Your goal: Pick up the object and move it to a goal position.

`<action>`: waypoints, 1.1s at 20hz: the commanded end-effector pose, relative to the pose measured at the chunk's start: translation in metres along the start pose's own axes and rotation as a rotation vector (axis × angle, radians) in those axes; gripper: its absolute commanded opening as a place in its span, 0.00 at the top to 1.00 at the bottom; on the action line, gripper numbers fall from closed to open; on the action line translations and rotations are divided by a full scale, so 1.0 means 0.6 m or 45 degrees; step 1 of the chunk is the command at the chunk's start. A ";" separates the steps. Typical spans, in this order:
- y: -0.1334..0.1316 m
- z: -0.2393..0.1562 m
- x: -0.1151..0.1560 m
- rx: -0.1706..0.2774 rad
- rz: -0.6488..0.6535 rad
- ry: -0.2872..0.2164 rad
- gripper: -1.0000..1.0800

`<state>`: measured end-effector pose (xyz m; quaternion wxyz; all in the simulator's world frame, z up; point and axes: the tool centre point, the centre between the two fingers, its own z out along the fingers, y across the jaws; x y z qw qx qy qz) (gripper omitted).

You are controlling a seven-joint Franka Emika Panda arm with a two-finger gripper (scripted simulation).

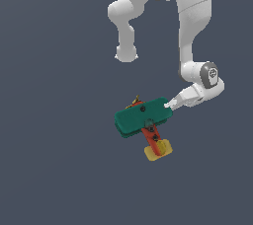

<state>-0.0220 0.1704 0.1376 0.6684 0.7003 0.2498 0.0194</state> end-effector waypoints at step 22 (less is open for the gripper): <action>0.074 0.031 -0.026 0.001 -0.001 0.001 1.00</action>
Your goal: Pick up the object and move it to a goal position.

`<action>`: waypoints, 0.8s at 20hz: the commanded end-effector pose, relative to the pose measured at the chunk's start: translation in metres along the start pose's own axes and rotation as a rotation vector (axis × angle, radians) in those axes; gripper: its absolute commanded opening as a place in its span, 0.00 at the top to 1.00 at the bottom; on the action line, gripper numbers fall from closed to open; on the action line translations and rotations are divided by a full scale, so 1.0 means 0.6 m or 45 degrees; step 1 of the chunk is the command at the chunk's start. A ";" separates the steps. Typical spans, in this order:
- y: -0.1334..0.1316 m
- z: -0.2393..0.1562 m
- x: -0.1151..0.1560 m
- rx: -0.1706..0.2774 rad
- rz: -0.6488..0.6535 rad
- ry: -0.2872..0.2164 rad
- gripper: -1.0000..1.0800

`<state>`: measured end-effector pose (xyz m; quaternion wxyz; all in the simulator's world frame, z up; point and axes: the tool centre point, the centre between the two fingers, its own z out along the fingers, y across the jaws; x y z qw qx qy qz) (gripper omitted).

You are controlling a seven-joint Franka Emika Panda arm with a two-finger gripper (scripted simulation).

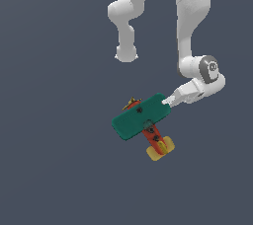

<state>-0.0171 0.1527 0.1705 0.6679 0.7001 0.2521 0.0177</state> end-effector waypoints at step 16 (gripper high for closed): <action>0.314 0.126 -0.106 -0.001 0.006 -0.004 1.00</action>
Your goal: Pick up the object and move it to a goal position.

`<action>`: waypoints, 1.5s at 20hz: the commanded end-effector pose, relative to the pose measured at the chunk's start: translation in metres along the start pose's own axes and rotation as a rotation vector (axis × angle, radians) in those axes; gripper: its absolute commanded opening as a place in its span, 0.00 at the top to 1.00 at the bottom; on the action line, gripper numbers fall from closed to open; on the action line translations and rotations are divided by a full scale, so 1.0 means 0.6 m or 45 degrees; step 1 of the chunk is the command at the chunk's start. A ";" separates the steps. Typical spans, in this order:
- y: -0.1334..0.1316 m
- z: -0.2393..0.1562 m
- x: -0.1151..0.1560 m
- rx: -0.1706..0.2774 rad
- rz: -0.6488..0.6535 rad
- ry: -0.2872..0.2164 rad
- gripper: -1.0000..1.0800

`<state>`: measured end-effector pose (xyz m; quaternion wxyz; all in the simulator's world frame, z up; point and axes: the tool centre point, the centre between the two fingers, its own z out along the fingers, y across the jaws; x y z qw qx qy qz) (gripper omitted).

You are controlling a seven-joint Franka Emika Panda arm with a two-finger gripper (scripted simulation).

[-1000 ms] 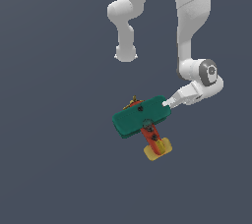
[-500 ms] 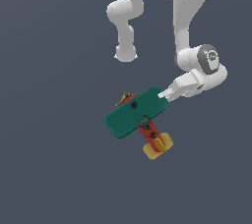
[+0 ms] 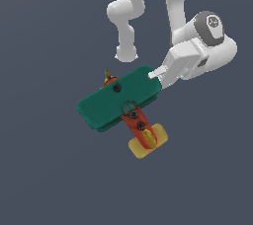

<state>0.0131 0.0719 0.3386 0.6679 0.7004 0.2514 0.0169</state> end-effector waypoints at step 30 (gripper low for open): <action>0.346 0.127 -0.098 -0.005 0.008 0.004 1.00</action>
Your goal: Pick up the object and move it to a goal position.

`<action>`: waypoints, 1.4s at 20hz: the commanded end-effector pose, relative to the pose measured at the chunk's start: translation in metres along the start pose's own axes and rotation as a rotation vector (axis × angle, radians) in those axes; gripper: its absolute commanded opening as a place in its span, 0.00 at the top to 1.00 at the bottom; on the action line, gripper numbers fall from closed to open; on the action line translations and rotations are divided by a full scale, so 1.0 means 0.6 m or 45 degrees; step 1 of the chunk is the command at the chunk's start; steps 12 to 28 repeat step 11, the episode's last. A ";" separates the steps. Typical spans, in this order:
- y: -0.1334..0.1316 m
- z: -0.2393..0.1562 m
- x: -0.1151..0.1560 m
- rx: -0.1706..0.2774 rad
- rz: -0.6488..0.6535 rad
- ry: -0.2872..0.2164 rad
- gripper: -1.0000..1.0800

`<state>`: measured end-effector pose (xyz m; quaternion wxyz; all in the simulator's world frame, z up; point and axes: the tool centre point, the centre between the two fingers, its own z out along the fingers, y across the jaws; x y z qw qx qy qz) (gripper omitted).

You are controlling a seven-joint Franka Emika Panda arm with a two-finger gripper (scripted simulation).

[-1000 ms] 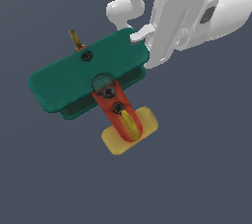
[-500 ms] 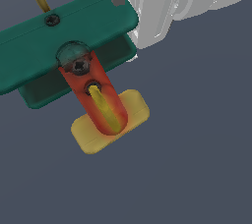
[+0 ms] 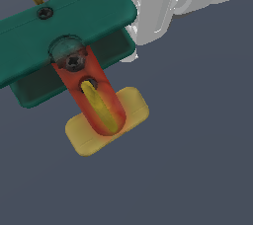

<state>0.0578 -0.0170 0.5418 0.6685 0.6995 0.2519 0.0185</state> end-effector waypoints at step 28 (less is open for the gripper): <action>0.038 0.013 -0.025 -0.001 0.001 -0.001 1.00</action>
